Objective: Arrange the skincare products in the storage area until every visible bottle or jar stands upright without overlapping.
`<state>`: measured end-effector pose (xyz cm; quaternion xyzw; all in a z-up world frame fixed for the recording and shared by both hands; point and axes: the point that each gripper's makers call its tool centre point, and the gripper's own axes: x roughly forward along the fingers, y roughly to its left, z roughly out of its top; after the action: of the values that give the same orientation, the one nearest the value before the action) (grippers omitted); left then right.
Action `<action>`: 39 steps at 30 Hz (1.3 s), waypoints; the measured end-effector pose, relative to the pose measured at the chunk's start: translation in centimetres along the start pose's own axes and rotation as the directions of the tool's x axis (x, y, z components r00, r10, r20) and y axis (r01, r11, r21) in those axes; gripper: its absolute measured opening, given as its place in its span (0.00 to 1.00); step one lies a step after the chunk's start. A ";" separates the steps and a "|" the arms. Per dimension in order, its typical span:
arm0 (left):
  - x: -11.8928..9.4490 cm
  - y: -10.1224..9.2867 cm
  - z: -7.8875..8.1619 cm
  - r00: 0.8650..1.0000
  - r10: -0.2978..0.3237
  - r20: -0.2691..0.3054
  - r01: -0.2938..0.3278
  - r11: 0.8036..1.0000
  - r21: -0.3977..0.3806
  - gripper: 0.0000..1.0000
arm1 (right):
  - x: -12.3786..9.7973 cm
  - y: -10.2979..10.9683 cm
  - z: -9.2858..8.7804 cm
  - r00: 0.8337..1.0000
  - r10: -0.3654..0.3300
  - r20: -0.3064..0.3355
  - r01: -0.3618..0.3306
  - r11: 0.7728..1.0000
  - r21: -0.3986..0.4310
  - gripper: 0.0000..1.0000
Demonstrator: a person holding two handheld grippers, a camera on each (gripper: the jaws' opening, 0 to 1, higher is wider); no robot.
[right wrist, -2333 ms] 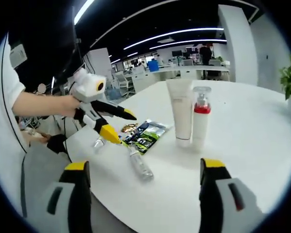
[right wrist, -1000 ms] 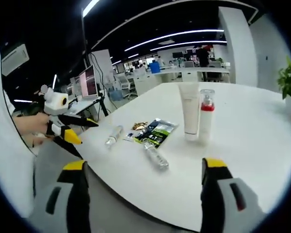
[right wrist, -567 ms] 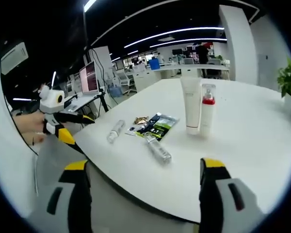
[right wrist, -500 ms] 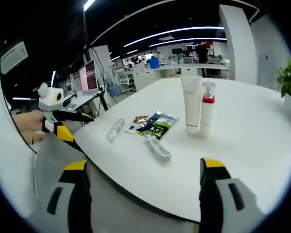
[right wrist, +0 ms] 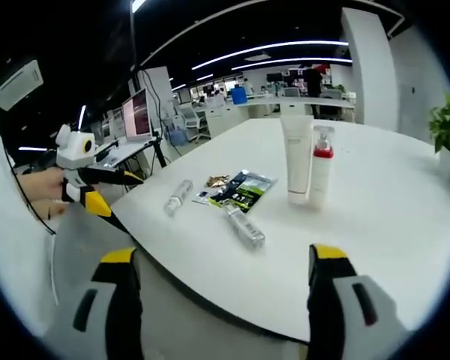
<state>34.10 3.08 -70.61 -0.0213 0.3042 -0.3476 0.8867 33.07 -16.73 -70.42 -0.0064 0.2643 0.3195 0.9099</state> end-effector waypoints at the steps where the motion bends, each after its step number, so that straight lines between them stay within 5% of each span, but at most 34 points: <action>1: 0.0 0.0 0.0 1.000 0.001 0.001 -0.001 1.000 0.001 0.97 | 0.0 0.0 0.0 1.000 0.001 -0.002 -0.001 1.000 -0.001 0.93; 21: -0.3 0.3 0.1 0.999 0.019 0.025 -0.019 1.000 -0.006 0.97 | 1.3 -0.4 0.1 0.997 0.036 -0.065 -0.037 0.999 -0.006 0.88; 39: -0.2 1.0 0.1 0.999 0.034 0.033 -0.034 0.999 -0.015 0.97 | 5.9 -2.0 0.5 0.980 0.091 -0.178 -0.113 0.987 -0.118 0.74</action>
<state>34.66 3.99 -70.66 -0.0284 0.2922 -0.3299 0.8972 38.35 -14.82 -73.16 -0.0784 0.3211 0.3802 0.8638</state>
